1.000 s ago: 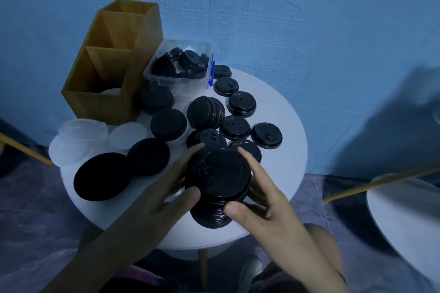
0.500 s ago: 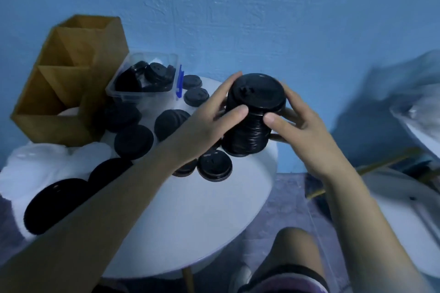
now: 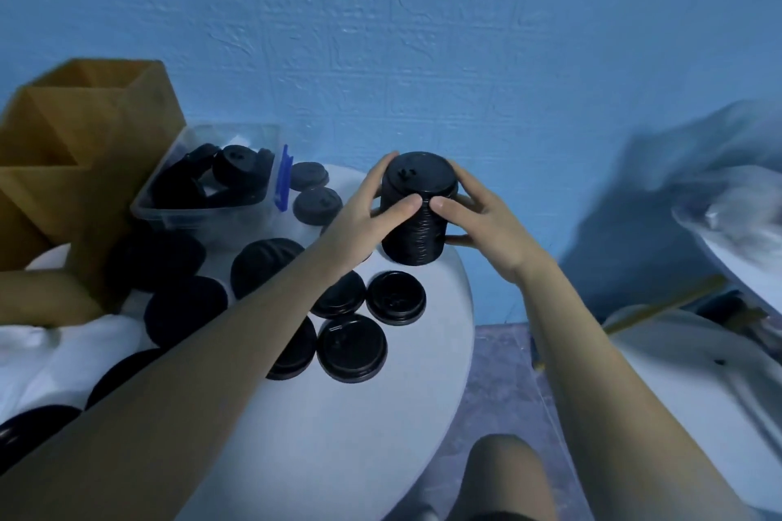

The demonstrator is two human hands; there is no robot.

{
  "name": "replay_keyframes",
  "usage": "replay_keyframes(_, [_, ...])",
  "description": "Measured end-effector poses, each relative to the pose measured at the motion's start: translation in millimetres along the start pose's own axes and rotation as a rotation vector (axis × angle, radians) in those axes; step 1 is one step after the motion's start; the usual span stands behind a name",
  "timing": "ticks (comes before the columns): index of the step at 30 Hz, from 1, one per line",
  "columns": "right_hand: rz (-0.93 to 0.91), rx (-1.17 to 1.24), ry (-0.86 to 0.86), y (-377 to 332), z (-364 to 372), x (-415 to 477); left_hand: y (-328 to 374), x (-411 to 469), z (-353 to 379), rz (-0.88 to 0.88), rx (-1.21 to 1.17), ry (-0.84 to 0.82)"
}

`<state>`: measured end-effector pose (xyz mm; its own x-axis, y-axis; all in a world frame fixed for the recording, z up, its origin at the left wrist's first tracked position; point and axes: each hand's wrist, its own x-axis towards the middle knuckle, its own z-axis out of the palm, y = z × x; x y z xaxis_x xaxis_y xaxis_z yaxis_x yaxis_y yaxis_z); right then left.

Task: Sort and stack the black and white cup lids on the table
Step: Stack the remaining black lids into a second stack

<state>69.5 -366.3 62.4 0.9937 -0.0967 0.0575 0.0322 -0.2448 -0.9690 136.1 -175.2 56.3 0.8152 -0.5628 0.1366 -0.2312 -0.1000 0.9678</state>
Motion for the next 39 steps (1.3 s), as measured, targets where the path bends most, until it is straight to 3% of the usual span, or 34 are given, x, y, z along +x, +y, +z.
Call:
replay_keyframes(10, [0.047,0.044,-0.017,21.4,15.6,13.8,-22.2,7.9,-6.7,-0.049,0.039,-0.041])
replay_keyframes(15, [0.051,-0.025,-0.027,22.0,22.2,12.8,-23.3,3.7,-18.2,-0.047,0.304,-0.034])
replay_keyframes(19, [0.062,-0.269,-0.005,20.3,19.3,2.6,-18.1,-14.0,-23.4,-0.025,0.663,0.004])
replay_keyframes(24, [0.284,-1.059,-0.041,21.8,25.3,-29.9,-22.6,-55.2,-31.3,0.288,1.242,-0.004])
replay_keyframes(27, [0.203,-1.170,-0.050,22.6,42.8,-58.3,-30.1,-74.5,-34.5,0.301,1.402,-0.057])
replay_keyframes(33, [-0.007,-1.121,-0.035,41.1,93.0,-97.6,-38.5,-134.8,-44.4,0.236,1.377,-0.115])
replay_keyframes(39, [-0.065,-1.106,0.024,50.4,130.1,-112.0,-63.8,-181.0,-55.1,0.320,1.307,-0.048])
